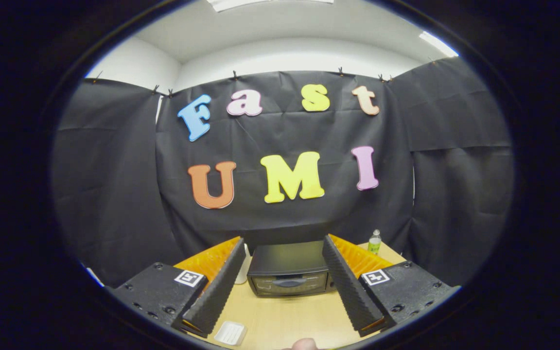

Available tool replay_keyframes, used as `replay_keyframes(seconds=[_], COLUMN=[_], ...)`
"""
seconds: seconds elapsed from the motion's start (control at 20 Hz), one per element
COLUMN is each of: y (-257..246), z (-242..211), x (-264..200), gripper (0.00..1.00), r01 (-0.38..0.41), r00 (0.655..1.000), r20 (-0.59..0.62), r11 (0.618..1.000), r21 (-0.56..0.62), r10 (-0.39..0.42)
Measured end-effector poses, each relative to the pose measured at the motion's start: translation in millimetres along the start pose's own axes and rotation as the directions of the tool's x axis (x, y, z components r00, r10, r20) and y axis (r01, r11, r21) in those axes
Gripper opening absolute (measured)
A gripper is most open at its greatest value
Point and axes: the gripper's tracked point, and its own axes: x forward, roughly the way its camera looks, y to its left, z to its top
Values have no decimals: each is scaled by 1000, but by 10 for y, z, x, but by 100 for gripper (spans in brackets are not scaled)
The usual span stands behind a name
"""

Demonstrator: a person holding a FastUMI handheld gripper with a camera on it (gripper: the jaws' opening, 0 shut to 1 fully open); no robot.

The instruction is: Open the toaster oven, put the food inside, and close the toaster oven door.

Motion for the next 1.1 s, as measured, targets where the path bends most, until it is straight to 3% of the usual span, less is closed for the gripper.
replay_keyframes(seconds=[1.1], y=[178], z=[-38], x=[99], gripper=[100], r01=[-35], r00=[999], r20=[-11], r11=[999], r21=[-5], r10=[34])
